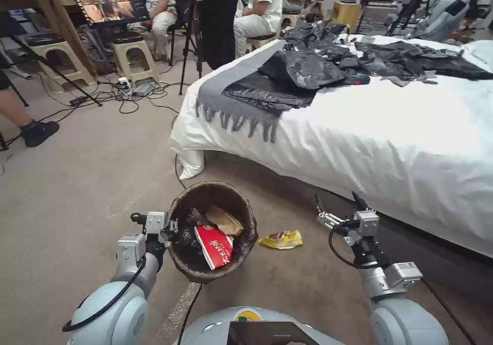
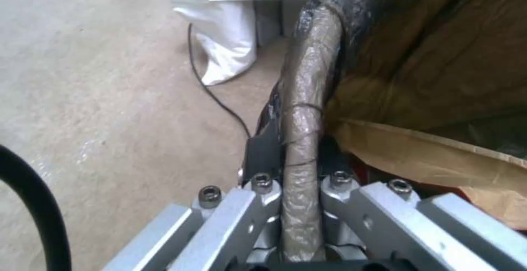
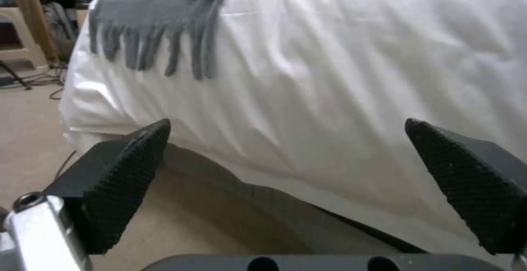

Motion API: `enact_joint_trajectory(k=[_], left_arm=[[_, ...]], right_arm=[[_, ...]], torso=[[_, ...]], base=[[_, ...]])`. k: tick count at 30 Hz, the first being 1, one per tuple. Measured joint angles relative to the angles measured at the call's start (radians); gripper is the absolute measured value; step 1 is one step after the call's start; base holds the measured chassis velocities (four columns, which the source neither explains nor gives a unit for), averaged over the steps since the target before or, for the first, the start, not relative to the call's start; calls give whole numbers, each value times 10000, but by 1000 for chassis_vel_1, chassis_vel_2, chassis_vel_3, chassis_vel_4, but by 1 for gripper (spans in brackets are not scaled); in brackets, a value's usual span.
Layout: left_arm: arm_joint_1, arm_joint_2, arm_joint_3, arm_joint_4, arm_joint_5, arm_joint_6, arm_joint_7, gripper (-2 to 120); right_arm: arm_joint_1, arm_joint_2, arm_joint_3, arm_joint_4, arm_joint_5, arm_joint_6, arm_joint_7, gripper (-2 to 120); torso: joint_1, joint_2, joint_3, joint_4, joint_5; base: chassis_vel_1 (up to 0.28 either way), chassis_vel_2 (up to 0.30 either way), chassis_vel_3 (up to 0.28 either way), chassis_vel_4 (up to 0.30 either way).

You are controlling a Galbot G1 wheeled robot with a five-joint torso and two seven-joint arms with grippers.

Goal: Pick up the trash bin, then pick up the garbage from the floor and place it into the trash bin.

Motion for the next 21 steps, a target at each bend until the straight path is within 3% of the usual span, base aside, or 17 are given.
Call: enact_joint_trajectory(k=[21], left_arm=[[17,-2,36,0,37,-23,11,2]], right_arm=[[-47,-20,-5,-27,-3,14,-1,100]], torso=[[0,0,0,0,0]], base=[[65,58,68,60]])
